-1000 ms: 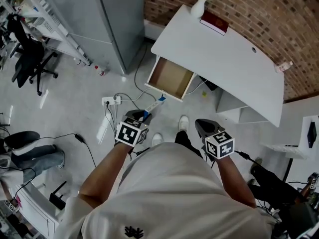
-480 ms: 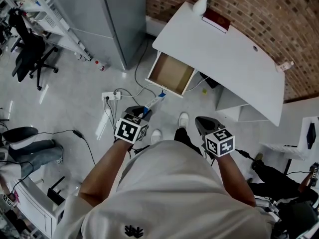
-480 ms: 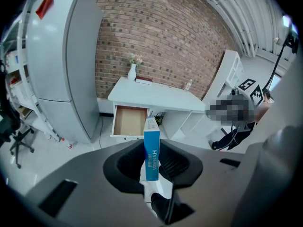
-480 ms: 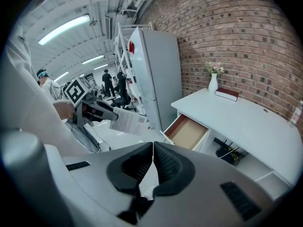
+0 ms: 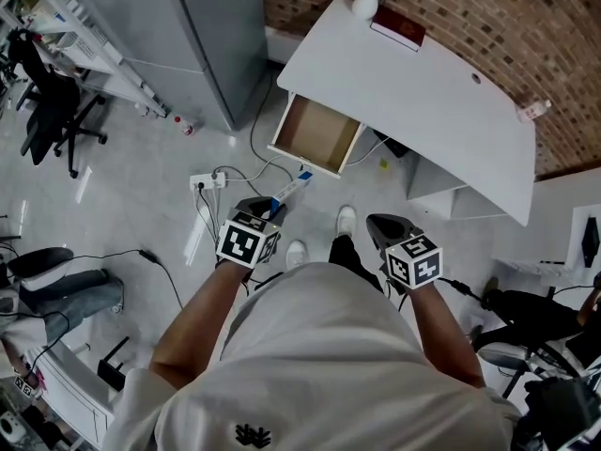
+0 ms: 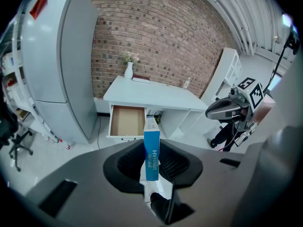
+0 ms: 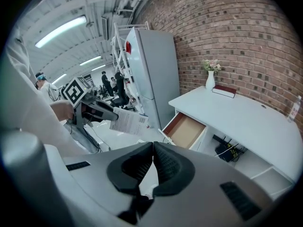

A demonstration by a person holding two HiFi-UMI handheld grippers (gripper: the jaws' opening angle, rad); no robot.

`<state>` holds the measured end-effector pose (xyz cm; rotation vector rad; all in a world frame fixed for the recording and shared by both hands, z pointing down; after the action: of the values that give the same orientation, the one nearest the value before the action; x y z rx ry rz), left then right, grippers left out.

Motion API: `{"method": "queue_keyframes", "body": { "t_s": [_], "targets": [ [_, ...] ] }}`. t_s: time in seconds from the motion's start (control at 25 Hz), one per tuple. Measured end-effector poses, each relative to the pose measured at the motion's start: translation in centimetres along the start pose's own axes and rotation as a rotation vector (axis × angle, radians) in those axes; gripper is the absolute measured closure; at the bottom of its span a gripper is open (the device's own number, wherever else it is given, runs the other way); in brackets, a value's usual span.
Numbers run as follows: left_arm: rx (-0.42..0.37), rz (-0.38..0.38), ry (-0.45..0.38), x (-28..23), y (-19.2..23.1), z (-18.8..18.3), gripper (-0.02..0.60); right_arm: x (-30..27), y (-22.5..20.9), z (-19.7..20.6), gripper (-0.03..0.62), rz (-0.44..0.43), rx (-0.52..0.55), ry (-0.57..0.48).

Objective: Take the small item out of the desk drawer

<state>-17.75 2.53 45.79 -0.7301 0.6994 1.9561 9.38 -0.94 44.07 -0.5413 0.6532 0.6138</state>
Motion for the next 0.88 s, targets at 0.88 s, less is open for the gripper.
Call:
{"method": "queue_keyframes", "body": {
  "t_s": [0.88],
  "targets": [
    [-0.008,-0.014,0.014,-1.16,0.34,-0.79,0.480,0.14,-0.73,0.95,0.563,0.012,-0.029,0.016]
  ]
}}
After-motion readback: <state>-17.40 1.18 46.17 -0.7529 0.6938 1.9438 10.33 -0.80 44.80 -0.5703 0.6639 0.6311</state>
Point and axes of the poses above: the fingertips, and each gripper's own axes: x backward along the fingers, y to its left, z out of its underside, the point moved 8 cm from there along x, backward along the fingers, and after that the axes turned 6 degrees about -x, right-handed, at the moved point
